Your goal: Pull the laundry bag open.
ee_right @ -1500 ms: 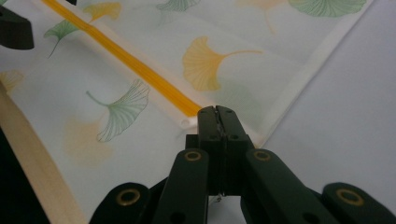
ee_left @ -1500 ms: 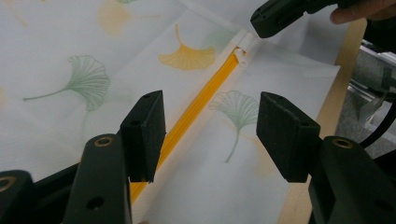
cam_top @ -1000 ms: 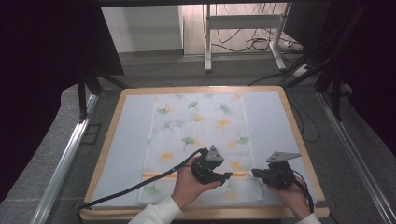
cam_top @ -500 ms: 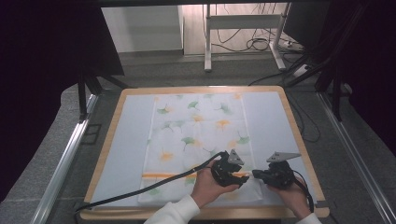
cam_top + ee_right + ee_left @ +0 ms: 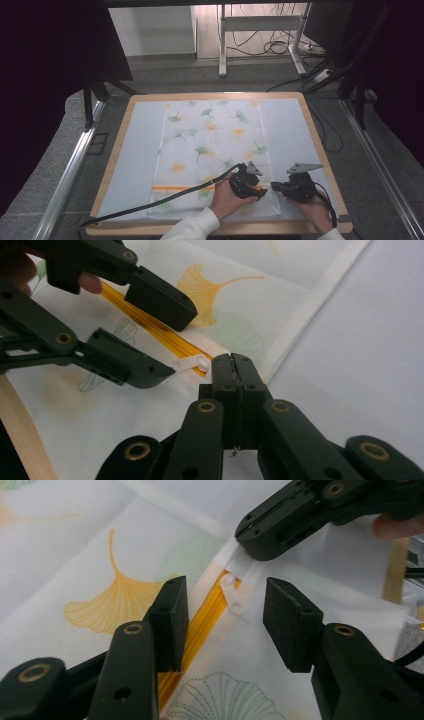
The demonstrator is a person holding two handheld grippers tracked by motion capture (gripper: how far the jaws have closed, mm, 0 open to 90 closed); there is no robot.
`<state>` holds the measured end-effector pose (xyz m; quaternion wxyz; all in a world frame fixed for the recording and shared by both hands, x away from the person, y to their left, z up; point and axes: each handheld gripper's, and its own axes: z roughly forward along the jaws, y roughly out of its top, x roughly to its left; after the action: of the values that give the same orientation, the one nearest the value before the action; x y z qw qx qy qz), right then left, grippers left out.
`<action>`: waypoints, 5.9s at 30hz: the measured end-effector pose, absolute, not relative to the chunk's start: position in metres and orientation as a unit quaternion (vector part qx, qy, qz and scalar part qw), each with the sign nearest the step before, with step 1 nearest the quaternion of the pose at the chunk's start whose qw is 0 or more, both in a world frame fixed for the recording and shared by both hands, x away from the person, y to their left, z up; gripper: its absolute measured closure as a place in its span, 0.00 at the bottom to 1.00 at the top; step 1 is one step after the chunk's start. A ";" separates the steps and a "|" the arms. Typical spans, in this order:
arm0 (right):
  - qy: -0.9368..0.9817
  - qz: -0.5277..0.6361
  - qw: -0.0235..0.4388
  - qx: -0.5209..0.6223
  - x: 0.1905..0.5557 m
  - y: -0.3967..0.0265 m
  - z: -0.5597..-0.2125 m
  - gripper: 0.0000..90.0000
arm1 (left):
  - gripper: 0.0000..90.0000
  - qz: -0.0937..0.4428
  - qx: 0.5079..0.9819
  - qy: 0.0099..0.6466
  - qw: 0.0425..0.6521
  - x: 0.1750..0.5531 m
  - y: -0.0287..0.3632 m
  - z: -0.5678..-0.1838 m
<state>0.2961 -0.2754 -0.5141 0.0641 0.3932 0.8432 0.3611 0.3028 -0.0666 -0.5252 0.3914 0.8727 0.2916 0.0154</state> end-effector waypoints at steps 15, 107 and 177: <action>0.842 0.362 0.058 0.395 0.297 -0.276 -0.516 0.99 | 0.60 0.073 0.874 0.270 0.398 0.296 -0.071 -0.532; 0.844 0.360 0.055 0.393 0.298 -0.275 -0.518 0.99 | 1.00 0.059 0.896 0.238 0.371 0.297 -0.080 -0.526; 0.855 0.349 0.074 0.377 0.295 -0.271 -0.517 0.99 | 1.00 0.049 0.883 0.286 0.368 0.292 -0.035 -0.524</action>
<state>0.2954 -0.2707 -0.5173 0.0741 0.3774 0.8547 0.3486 0.2923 -0.0351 -0.5244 0.3676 0.8834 0.2865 0.0489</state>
